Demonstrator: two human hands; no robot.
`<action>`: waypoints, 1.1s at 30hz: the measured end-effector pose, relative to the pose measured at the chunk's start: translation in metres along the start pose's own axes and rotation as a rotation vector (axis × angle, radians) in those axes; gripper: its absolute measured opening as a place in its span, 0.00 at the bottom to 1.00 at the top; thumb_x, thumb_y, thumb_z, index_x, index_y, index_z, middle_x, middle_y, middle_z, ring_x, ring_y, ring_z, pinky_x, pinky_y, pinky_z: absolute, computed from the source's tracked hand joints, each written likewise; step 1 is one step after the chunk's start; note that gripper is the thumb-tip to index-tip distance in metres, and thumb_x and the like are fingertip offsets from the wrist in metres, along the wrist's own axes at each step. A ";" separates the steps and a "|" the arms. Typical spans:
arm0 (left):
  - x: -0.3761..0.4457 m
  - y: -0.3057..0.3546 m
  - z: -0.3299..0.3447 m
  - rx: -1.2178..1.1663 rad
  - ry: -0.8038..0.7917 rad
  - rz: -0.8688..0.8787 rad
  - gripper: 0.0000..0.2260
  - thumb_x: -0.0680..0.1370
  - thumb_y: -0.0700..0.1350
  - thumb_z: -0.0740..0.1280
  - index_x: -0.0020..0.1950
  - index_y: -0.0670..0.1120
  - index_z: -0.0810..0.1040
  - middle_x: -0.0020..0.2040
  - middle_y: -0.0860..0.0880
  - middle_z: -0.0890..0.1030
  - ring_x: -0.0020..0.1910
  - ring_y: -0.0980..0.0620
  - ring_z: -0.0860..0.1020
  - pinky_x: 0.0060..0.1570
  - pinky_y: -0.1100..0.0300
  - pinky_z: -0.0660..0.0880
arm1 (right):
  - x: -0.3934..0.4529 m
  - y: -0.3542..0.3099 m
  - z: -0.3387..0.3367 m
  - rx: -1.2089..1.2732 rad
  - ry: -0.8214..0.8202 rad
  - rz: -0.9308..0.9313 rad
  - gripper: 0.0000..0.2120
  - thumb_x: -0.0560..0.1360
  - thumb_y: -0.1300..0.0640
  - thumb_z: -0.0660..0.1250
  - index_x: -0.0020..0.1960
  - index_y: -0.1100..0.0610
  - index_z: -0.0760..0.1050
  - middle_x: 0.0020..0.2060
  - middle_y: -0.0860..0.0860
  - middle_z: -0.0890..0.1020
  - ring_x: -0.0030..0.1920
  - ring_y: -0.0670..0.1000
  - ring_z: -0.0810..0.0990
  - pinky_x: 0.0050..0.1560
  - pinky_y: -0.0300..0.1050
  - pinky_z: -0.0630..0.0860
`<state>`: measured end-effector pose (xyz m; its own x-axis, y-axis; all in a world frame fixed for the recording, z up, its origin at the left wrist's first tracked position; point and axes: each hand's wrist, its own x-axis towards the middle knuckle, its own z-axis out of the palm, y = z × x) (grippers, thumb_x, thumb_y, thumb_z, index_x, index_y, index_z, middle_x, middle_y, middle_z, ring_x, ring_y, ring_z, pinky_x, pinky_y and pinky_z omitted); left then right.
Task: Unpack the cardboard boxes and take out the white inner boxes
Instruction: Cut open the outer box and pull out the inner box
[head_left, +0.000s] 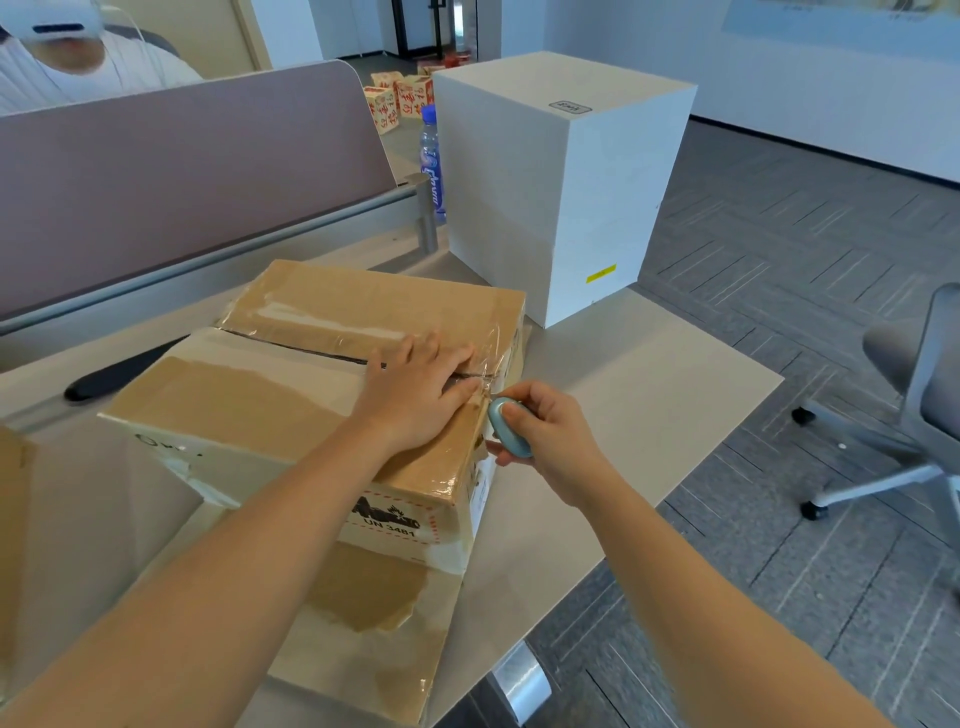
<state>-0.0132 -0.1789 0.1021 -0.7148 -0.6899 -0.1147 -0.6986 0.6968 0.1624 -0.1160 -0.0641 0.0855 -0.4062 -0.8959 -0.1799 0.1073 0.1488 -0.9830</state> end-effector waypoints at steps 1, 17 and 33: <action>-0.001 -0.003 -0.001 0.000 0.002 0.007 0.22 0.81 0.58 0.49 0.75 0.57 0.54 0.78 0.49 0.49 0.76 0.46 0.47 0.73 0.45 0.47 | -0.001 0.000 0.002 0.011 -0.001 -0.001 0.04 0.79 0.65 0.57 0.49 0.62 0.70 0.38 0.54 0.74 0.26 0.45 0.78 0.35 0.39 0.79; 0.001 0.002 -0.014 -0.101 0.046 -0.023 0.13 0.80 0.56 0.54 0.52 0.51 0.73 0.55 0.54 0.75 0.61 0.45 0.70 0.60 0.50 0.65 | -0.001 -0.014 -0.033 -0.245 0.151 -0.044 0.06 0.78 0.63 0.59 0.54 0.57 0.71 0.42 0.47 0.73 0.35 0.48 0.76 0.35 0.32 0.75; 0.010 0.140 0.033 0.034 0.113 -0.144 0.19 0.79 0.52 0.58 0.67 0.46 0.68 0.64 0.48 0.71 0.64 0.50 0.67 0.62 0.58 0.60 | 0.059 -0.011 -0.154 -0.835 -0.163 -0.065 0.12 0.75 0.61 0.65 0.58 0.63 0.74 0.47 0.54 0.76 0.47 0.51 0.72 0.35 0.38 0.66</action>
<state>-0.1188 -0.0821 0.0913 -0.6005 -0.7992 -0.0235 -0.7955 0.5942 0.1188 -0.2812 -0.0545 0.0804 -0.2455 -0.9530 -0.1775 -0.6419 0.2970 -0.7069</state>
